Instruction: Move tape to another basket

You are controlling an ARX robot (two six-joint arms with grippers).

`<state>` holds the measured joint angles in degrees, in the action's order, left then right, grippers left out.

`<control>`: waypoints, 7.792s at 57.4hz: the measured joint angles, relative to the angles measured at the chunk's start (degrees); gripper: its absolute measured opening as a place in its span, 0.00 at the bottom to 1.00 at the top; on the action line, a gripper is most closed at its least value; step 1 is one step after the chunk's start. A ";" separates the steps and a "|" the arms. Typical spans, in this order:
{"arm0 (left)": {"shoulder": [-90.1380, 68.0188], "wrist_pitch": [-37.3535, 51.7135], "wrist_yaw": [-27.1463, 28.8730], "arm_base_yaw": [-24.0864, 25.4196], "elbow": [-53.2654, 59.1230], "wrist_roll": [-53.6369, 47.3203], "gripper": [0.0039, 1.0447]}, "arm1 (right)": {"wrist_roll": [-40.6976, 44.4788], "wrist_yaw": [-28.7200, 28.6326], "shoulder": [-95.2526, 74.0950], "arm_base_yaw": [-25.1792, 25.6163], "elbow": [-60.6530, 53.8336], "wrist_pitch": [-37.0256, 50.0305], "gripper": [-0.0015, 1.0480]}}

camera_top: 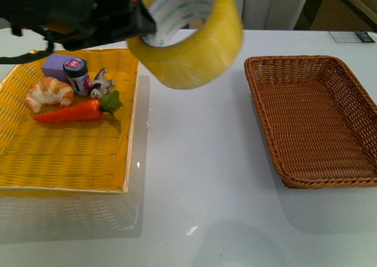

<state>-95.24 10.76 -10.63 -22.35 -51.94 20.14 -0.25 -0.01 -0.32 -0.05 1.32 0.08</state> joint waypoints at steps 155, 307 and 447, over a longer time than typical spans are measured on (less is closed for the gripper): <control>4.46 -1.16 -3.58 -7.39 -0.02 2.82 0.82 | -49.72 -23.63 -78.90 -15.39 18.73 46.97 0.46; 83.49 1.05 10.64 22.16 51.15 -19.54 0.01 | -32.41 -31.02 -92.21 22.45 28.87 36.15 0.91; 94.38 -10.78 10.62 22.18 51.12 -19.56 0.49 | 0.02 0.02 -0.02 0.17 -0.02 0.02 0.49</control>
<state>-0.86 -0.01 -0.01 -0.16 -0.82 0.58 -0.23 0.01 -0.34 0.12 1.30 0.10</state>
